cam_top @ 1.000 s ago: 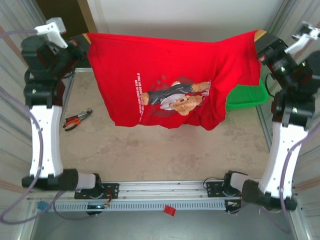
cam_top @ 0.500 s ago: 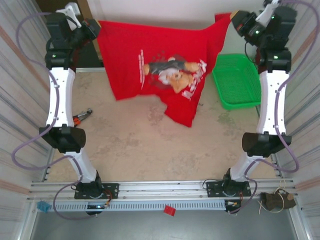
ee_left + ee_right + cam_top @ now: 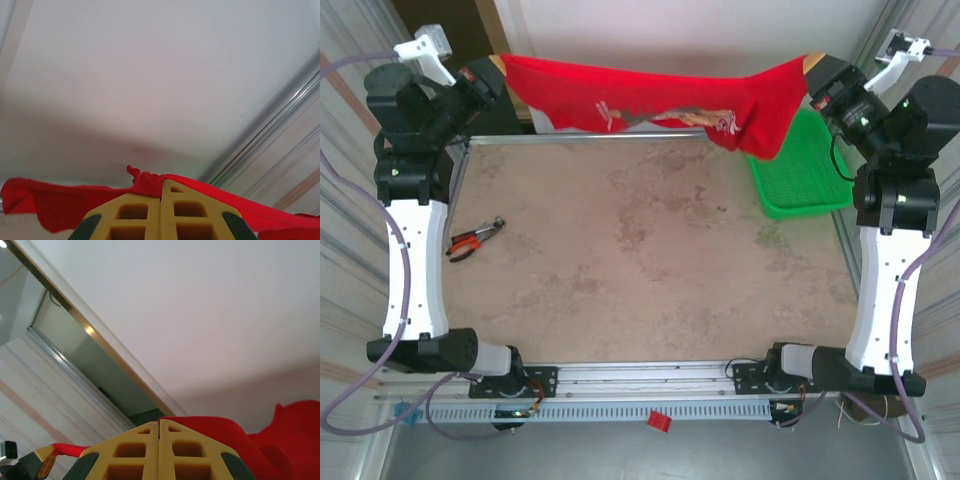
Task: Fold the inside-out t-shirt
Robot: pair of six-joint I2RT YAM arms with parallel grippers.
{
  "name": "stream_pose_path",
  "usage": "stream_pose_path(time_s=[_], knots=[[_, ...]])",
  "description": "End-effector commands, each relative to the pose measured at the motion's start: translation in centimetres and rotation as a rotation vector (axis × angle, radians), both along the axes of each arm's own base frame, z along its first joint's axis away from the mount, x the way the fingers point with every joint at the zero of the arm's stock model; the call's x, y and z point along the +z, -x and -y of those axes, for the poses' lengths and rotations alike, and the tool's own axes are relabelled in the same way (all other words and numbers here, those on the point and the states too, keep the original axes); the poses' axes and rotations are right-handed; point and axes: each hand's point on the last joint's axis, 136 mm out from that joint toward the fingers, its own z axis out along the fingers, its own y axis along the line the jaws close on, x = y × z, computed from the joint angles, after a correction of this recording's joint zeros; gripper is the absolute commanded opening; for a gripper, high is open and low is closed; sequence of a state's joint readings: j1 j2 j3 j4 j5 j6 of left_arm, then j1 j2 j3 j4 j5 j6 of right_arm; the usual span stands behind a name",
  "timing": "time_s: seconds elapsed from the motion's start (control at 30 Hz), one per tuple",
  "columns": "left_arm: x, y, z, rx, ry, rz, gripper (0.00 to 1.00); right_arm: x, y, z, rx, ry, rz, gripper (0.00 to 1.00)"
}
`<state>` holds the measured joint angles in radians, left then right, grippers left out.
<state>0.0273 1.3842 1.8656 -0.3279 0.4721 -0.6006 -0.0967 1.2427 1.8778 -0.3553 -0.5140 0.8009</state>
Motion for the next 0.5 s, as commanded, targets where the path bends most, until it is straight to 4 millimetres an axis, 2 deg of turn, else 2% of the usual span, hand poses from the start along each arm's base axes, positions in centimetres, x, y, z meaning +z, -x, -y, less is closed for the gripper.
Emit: stream_pose_path(time_s=[0.0,0.1,0.2,0.33,0.47], knots=[[3.0,2.9,-0.3,0.008,-0.003,0.098,0.00,4.0,4.6,0.7,-0.058,0.027,0.152,0.00],[4.7,4.1,-0.3,0.014,-0.004,0.134,0.00,6.0,6.0,0.9,-0.070,0.036,0.199,0.00],[5.4,3.9,-0.4,0.018,-0.014,0.134,0.00,6.6,5.2,0.9,-0.060,0.042,0.198,0.00],[3.1,1.0,-0.6,0.030,-0.034,0.066,0.00,4.5,0.9,1.1,-0.044,0.038,0.126,0.00],[-1.8,-4.1,-1.2,0.047,-0.055,-0.047,0.00,0.3,-5.0,0.7,-0.037,0.050,0.017,0.00]])
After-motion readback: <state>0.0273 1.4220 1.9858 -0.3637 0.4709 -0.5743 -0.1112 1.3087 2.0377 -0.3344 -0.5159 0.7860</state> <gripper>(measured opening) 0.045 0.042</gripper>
